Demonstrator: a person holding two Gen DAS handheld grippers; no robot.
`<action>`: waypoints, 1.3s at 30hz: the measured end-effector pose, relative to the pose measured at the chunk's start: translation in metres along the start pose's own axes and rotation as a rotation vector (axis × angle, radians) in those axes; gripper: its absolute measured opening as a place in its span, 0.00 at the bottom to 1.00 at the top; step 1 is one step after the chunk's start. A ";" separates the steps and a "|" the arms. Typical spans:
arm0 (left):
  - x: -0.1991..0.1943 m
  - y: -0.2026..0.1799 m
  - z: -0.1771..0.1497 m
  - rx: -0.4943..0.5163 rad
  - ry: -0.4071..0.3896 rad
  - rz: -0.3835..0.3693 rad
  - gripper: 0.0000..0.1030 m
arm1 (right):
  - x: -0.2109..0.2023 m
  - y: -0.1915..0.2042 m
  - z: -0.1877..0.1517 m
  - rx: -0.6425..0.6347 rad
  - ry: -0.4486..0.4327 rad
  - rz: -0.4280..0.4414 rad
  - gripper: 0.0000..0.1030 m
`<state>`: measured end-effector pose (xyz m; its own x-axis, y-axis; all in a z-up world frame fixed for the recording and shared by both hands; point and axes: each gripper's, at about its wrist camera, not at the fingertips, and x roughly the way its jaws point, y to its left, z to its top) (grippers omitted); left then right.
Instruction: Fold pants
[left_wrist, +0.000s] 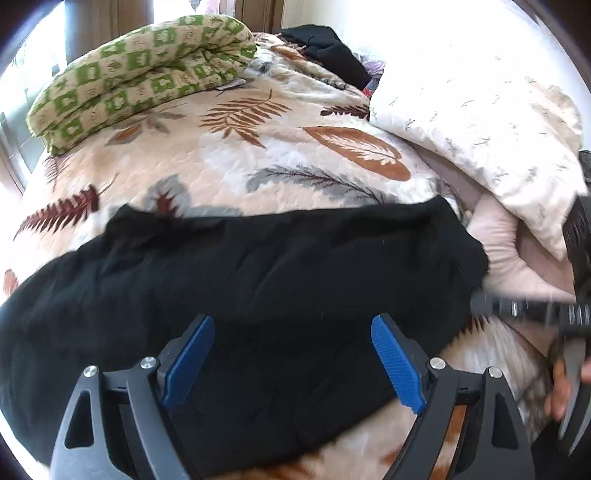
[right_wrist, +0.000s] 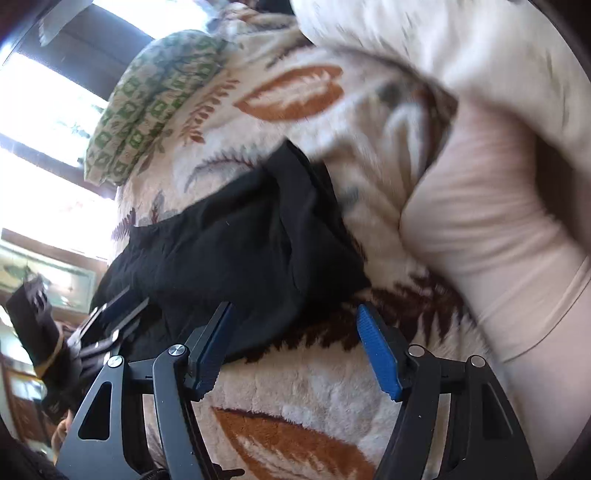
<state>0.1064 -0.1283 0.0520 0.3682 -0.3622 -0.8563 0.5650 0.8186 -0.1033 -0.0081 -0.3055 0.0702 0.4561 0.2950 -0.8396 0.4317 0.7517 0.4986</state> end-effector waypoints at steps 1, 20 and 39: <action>0.005 -0.002 0.003 -0.003 0.005 -0.004 0.86 | 0.006 -0.002 -0.002 0.005 0.006 -0.005 0.65; 0.040 -0.011 0.004 0.034 0.039 0.133 0.66 | 0.013 -0.007 0.005 0.021 -0.121 0.047 0.25; -0.021 0.081 -0.003 -0.266 0.013 -0.057 0.55 | 0.001 0.074 0.008 -0.312 -0.217 0.078 0.18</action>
<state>0.1425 -0.0526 0.0598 0.3303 -0.4068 -0.8517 0.3702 0.8859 -0.2796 0.0305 -0.2540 0.1079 0.6466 0.2519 -0.7201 0.1470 0.8851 0.4416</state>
